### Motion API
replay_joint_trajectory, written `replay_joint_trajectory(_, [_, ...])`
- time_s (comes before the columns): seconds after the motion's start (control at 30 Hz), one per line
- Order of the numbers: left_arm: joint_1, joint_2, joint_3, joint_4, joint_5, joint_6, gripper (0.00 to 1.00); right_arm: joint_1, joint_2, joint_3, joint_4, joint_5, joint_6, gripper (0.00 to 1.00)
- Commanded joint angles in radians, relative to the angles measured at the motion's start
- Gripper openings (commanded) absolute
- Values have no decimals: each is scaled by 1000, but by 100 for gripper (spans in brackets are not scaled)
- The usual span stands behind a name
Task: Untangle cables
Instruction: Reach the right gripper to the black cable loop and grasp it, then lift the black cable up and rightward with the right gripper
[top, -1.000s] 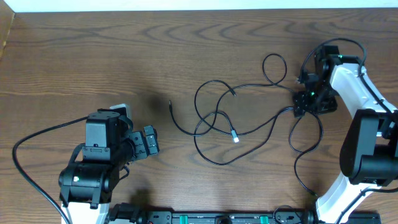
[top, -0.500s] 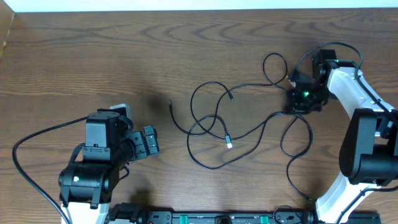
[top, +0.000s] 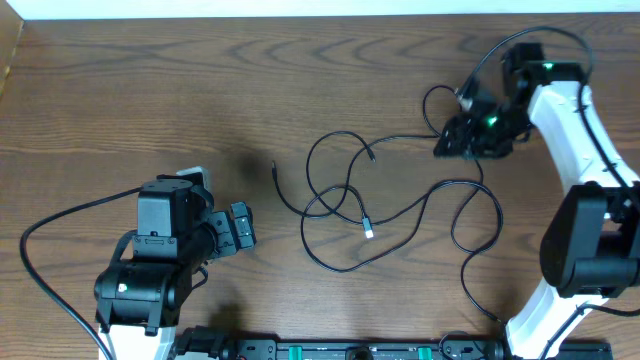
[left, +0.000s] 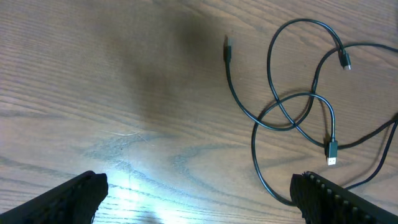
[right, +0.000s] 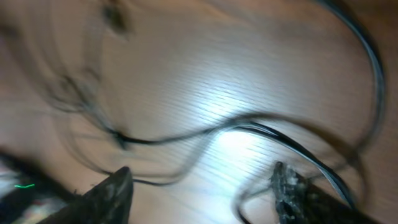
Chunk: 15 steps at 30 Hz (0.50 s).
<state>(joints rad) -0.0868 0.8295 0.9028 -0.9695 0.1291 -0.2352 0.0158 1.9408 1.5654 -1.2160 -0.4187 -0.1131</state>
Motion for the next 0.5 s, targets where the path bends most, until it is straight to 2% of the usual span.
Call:
replay_joint_trajectory(0.0, [4,-1,18,-2,2,18,100,74,1,-74,-27,310,-119,74])
replay_joint_trajectory(0.13, [4,-1,18,-2,2,18,100,109,1,-133,-33,372,-116,77])
replay_joint_trajectory(0.47, [4,-1,18,-2,2,22,100,114,1,-286,65,452,65,77])
